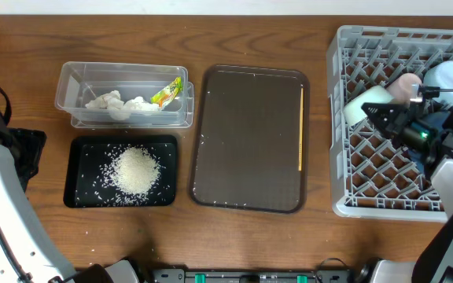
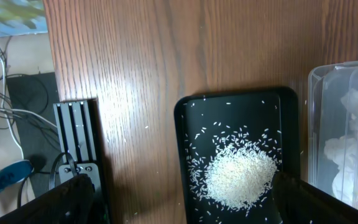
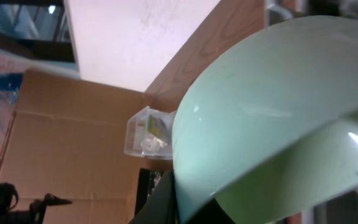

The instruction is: Sort waste into correct bins and load items into the dishwasher rack

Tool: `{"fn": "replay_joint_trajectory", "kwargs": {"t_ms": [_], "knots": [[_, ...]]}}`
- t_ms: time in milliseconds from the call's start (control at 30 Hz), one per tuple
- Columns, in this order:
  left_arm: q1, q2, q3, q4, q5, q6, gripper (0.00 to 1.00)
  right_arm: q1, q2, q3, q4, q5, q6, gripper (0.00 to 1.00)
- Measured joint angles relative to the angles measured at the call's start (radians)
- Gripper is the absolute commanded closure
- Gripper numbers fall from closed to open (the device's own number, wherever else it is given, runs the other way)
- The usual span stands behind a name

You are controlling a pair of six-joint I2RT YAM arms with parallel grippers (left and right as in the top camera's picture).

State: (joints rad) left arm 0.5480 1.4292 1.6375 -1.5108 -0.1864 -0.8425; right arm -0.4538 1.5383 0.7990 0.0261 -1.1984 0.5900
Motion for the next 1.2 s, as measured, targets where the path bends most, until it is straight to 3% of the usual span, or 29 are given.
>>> {"fn": "replay_joint_trajectory", "kwargs": {"t_ms": [133, 300, 467, 633, 700, 900, 1200], "knots": [[0.0, 0.0, 0.0, 0.0, 0.0, 0.0, 0.06, -0.03, -0.072, -0.004, -0.13, 0.058, -0.021, 0.86], [0.0, 0.0, 0.0, 0.0, 0.0, 0.0, 0.06, -0.045, -0.226, -0.009, -0.357, 0.2, -0.09, 0.69], [0.0, 0.0, 0.0, 0.0, 0.0, 0.0, 0.06, -0.045, -0.355, -0.01, -0.478, 0.327, -0.158, 0.67], [0.0, 0.0, 0.0, 0.0, 0.0, 0.0, 0.06, -0.045, -0.457, -0.01, -0.494, 0.382, -0.183, 0.61], [0.0, 0.0, 0.0, 0.0, 0.0, 0.0, 0.06, -0.045, -0.497, -0.01, -0.486, 0.39, -0.187, 0.65], [0.0, 0.0, 0.0, 0.0, 0.0, 0.0, 0.06, -0.038, -0.531, -0.009, -0.399, 0.483, -0.203, 0.99], [0.0, 0.0, 0.0, 0.0, 0.0, 0.0, 0.06, 0.128, -0.335, -0.009, -0.203, 0.613, -0.2, 0.99]]}}
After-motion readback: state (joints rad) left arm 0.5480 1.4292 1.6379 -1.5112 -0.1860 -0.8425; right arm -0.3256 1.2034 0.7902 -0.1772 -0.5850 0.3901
